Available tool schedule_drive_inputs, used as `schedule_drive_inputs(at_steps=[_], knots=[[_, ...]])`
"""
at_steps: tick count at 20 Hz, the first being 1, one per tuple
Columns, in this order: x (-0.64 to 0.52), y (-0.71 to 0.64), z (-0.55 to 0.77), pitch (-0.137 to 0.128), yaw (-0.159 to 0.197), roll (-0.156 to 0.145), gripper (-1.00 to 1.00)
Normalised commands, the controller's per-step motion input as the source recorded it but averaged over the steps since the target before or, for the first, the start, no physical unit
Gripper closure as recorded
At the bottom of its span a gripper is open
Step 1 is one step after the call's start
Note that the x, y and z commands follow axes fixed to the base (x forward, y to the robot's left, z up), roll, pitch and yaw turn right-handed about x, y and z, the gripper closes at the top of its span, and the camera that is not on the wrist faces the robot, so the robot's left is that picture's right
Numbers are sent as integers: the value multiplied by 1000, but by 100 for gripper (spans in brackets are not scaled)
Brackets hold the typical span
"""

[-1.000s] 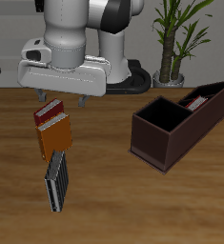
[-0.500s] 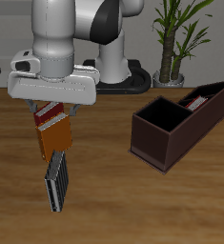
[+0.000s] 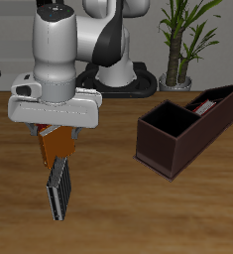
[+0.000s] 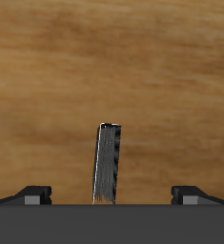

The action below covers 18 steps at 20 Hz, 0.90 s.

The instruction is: Place the left red book into the left desk caddy's back compartment and place the striped book into the left desk caddy's left compartment and place the right red book into the left desk caddy's front compartment

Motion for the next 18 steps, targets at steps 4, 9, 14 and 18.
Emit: schedule_drive_inputs(at_steps=[4, 9, 14, 18], knots=[[146, 6, -173, -25, -16, 0, -100], [142, 53, -141, -9, 14, -2, -100], [94, 94, -178, -5, 5, 35, -100], [81, -57, -382, -1, -9, 9, -100]])
